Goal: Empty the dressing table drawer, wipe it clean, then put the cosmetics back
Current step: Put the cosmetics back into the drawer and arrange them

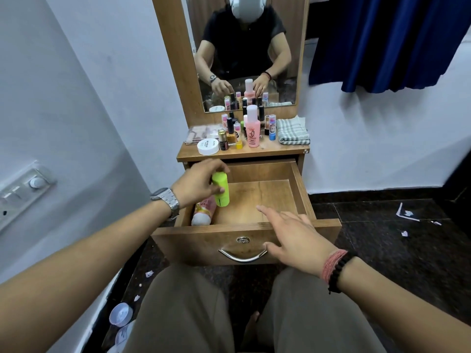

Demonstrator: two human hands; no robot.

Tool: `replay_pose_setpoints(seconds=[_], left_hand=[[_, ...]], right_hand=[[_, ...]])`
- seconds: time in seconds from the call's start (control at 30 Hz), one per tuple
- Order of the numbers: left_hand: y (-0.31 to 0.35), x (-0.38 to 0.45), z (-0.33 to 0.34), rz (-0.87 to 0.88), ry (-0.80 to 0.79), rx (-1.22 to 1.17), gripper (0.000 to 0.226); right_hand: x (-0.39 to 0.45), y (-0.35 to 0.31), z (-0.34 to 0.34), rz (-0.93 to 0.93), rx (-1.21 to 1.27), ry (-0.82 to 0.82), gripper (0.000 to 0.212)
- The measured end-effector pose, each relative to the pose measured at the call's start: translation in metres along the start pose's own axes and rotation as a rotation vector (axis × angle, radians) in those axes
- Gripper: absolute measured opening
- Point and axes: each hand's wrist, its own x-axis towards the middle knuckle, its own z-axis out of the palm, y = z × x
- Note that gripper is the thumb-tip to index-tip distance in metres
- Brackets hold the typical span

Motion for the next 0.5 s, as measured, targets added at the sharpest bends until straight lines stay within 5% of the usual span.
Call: replay_pose_setpoints(seconds=[0.5], left_hand=[[-0.015, 0.039, 0.053, -0.221, 0.068, 0.037, 0.029]], right_hand=[[0.000, 0.001, 0.002, -0.028, -0.048, 0.009, 0.074]])
